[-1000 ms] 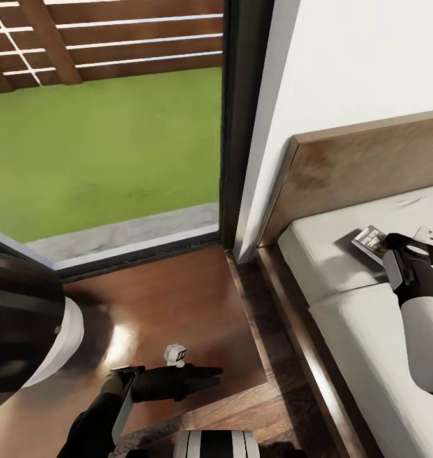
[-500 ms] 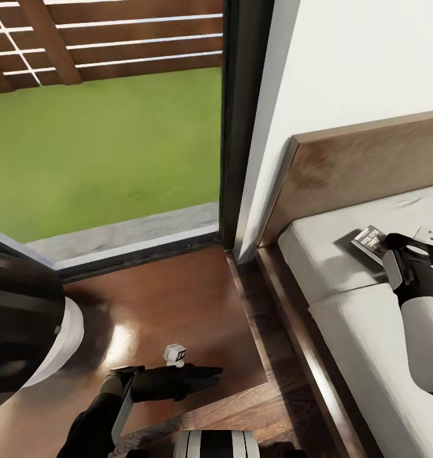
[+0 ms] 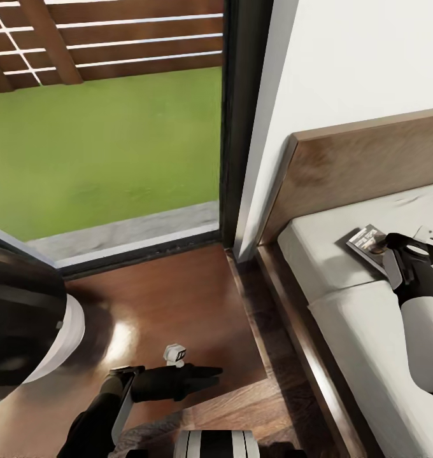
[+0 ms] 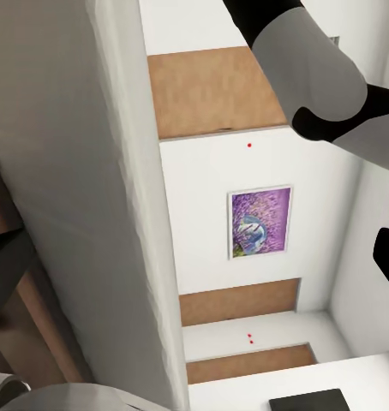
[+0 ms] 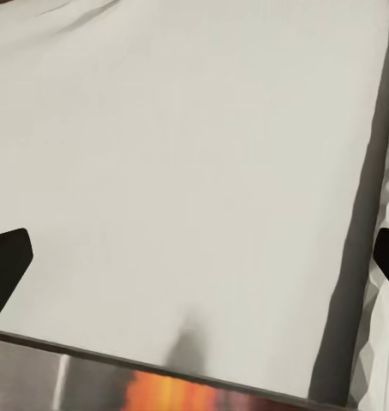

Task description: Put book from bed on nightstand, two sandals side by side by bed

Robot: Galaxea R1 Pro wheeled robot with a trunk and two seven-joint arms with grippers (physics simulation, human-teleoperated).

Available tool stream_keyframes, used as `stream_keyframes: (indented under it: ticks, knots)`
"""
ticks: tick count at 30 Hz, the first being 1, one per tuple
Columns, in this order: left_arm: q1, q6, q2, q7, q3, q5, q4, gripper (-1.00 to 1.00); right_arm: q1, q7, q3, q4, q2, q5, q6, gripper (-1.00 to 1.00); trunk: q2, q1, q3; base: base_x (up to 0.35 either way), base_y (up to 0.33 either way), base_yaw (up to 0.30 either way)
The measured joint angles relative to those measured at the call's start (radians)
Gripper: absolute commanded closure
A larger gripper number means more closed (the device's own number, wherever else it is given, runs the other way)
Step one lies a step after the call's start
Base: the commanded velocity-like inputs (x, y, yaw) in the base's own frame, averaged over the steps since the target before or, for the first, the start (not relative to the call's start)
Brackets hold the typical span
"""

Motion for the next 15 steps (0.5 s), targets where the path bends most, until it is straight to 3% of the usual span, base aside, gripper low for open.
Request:
stream_keyframes:
  ticks: [15]
  knots:
    - [0.0, 0.0, 0.0, 0.0, 0.0, 0.0, 0.0, -1.0, 0.0, -0.001, 0.0, -0.001, 0.0, 0.001, 0.0, -1.0, 0.0, 0.0, 0.0, -0.077, 0.0, 0.0]
